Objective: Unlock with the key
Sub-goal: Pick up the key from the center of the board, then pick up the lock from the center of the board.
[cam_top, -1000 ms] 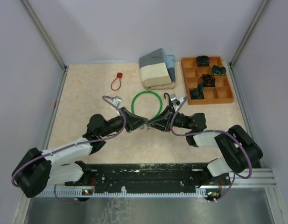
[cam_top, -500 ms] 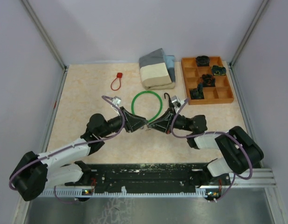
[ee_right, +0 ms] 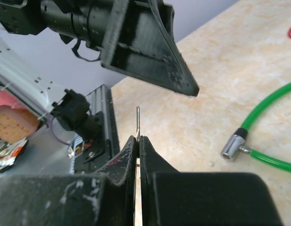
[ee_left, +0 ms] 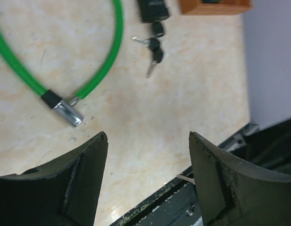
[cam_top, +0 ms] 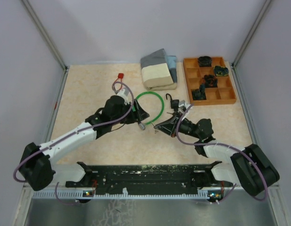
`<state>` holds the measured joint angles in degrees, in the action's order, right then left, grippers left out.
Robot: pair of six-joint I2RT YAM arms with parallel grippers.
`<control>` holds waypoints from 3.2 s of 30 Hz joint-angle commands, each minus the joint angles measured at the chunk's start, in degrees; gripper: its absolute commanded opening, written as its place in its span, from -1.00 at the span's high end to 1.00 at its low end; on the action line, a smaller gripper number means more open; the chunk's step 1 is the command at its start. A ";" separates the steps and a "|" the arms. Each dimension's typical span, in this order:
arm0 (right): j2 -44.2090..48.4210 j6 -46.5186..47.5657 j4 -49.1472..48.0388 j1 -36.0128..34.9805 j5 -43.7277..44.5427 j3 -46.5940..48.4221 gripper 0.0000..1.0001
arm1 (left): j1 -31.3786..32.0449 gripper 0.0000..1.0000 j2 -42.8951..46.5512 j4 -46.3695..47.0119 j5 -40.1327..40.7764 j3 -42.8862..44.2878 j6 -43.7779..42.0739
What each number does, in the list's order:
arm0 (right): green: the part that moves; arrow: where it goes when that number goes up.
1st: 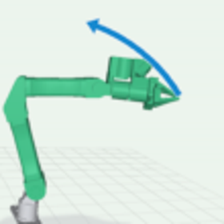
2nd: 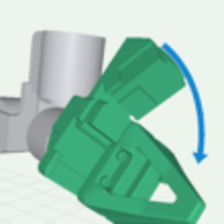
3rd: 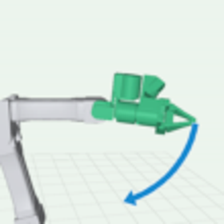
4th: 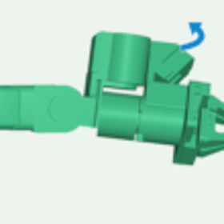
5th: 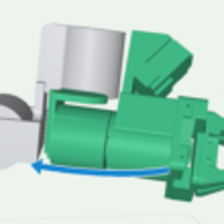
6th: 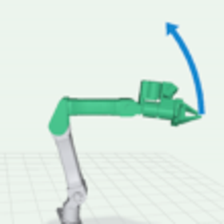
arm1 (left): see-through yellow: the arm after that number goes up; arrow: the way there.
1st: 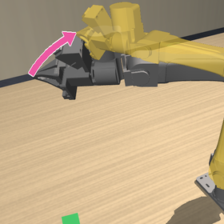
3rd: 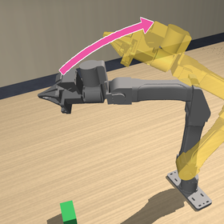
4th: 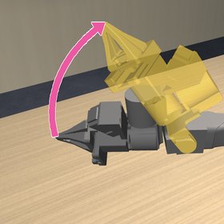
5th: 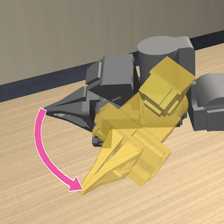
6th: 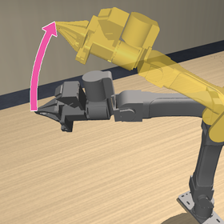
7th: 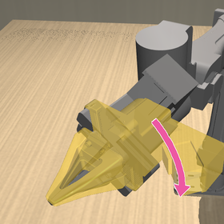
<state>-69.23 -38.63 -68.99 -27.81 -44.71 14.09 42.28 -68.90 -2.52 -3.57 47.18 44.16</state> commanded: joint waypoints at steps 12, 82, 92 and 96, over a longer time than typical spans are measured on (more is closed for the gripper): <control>11.10 13.05 18.32 0.37 18.09 -1.93 1.00 | 0.88 -0.54 -26.88 -30.38 10.99 19.93 1.88; -23.23 -7.38 30.55 -16.31 24.06 16.13 1.00 | -10.46 1.00 -18.98 8.14 -16.31 -9.99 24.26; -22.97 -10.47 25.27 -15.87 25.07 14.23 1.00 | -10.46 1.00 -19.75 9.11 -17.25 -10.04 24.64; -23.52 -11.38 24.63 -15.72 25.49 14.05 1.00 | -10.47 1.00 -19.45 9.39 -17.31 -10.18 24.79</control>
<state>-92.42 -48.34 -39.42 -43.75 -20.40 27.49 31.81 -88.60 3.79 -19.09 37.34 68.29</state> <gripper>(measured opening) 0.010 0.269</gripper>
